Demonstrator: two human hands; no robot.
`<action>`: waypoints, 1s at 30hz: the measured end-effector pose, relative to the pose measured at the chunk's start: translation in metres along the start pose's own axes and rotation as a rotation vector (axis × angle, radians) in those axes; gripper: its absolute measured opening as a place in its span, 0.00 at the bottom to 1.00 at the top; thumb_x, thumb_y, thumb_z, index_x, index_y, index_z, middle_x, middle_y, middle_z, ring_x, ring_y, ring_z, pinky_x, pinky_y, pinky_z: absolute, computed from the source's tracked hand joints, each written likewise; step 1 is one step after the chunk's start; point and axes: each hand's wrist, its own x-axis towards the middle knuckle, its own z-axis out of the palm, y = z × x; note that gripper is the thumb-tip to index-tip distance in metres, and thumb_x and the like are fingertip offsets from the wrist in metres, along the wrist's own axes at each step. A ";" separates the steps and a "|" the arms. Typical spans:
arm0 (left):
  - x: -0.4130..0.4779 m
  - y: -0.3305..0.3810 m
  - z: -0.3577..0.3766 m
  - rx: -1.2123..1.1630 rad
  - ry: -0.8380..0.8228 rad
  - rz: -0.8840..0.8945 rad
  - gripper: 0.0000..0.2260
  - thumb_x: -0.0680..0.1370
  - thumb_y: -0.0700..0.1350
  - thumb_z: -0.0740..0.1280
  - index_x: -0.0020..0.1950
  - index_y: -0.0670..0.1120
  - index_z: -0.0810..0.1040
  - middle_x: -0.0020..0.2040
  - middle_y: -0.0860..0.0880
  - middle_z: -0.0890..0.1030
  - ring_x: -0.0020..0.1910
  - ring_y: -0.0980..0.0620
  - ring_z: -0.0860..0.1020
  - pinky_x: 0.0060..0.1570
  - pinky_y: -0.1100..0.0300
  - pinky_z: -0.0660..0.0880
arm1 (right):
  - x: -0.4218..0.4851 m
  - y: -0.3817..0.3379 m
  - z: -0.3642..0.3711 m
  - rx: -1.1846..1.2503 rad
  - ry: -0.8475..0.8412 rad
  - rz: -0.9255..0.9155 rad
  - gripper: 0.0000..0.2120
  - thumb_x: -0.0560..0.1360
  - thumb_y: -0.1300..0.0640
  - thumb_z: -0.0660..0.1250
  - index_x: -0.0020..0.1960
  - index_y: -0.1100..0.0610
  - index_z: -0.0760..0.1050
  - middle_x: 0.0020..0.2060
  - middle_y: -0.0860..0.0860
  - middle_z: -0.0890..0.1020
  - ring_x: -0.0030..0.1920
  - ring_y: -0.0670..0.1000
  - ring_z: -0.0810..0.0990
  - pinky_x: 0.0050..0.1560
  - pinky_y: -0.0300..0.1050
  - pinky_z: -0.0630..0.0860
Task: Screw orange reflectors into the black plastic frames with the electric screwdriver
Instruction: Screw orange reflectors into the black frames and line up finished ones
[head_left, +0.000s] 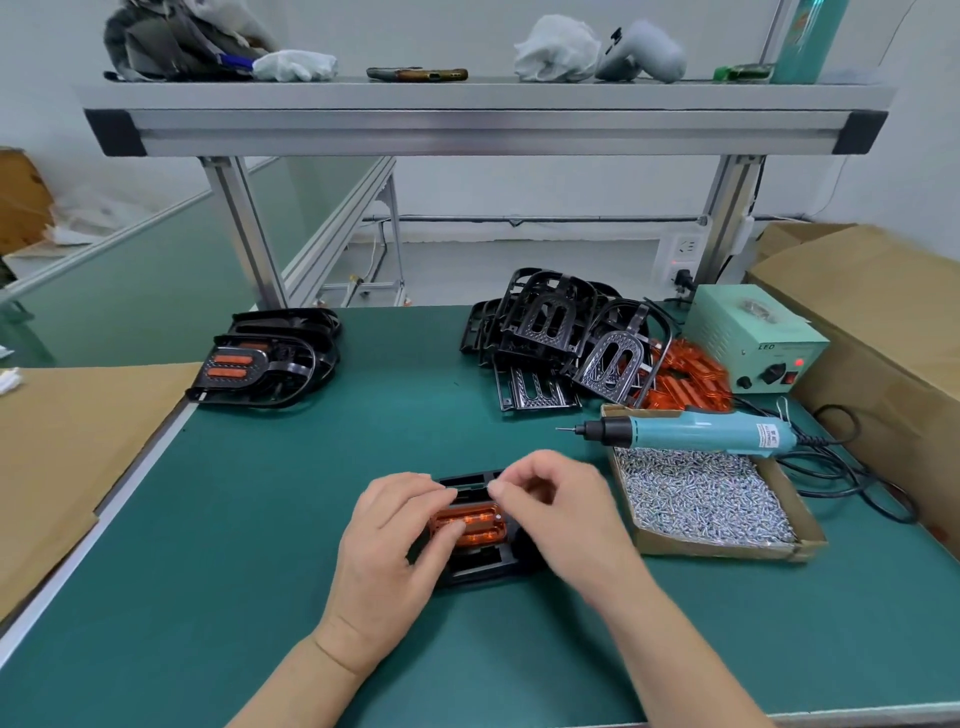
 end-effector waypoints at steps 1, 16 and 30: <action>0.000 0.000 0.000 0.003 0.007 0.005 0.11 0.78 0.48 0.70 0.55 0.43 0.84 0.54 0.54 0.81 0.57 0.53 0.77 0.60 0.58 0.72 | 0.000 -0.002 0.007 0.000 -0.023 0.001 0.05 0.72 0.56 0.76 0.38 0.54 0.82 0.31 0.43 0.82 0.31 0.39 0.76 0.36 0.32 0.71; 0.003 0.004 -0.005 -0.035 0.052 -0.013 0.07 0.77 0.44 0.69 0.45 0.43 0.85 0.46 0.53 0.82 0.51 0.52 0.79 0.57 0.64 0.72 | 0.001 -0.002 0.025 0.055 -0.207 0.048 0.07 0.71 0.54 0.77 0.38 0.56 0.83 0.30 0.42 0.83 0.30 0.37 0.77 0.36 0.30 0.71; 0.004 0.007 -0.004 -0.053 -0.023 -0.079 0.05 0.76 0.43 0.67 0.41 0.45 0.78 0.43 0.57 0.77 0.47 0.55 0.77 0.51 0.64 0.72 | 0.015 0.012 -0.047 0.911 0.627 0.393 0.07 0.82 0.65 0.62 0.58 0.65 0.73 0.47 0.55 0.77 0.49 0.49 0.80 0.59 0.47 0.78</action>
